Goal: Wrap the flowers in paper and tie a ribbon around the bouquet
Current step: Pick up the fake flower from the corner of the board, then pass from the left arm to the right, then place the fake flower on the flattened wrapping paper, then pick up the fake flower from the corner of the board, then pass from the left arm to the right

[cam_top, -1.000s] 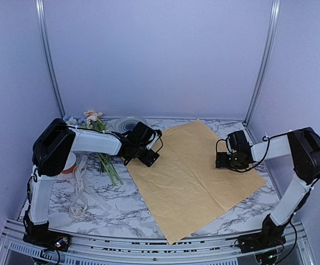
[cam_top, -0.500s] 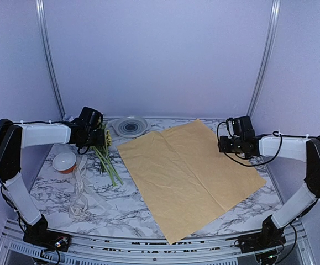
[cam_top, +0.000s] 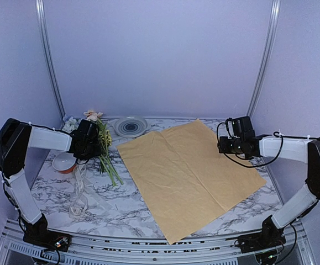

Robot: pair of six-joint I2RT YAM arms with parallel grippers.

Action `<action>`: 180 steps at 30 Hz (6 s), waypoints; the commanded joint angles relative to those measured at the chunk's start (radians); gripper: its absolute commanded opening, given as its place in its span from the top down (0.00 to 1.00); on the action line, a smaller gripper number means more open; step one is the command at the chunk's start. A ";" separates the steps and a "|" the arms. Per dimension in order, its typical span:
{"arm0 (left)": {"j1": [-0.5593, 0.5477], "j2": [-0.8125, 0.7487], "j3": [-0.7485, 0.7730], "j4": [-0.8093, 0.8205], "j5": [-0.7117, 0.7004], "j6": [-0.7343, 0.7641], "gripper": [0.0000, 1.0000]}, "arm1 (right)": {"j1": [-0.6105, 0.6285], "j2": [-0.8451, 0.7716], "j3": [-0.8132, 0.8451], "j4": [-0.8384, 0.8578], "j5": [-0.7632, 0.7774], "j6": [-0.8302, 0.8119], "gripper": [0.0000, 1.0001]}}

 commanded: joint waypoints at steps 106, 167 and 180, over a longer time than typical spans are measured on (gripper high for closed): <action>-0.347 -0.334 -0.076 0.008 -0.116 0.204 0.31 | -0.005 0.550 0.653 -0.334 -0.827 0.049 0.98; -0.035 -0.457 -0.275 0.479 0.075 0.112 1.00 | 0.217 0.195 0.505 -0.288 -0.222 -0.097 0.59; -0.382 -0.574 -0.436 1.201 0.300 0.066 1.00 | 0.616 0.289 0.623 0.174 -0.682 -0.147 0.29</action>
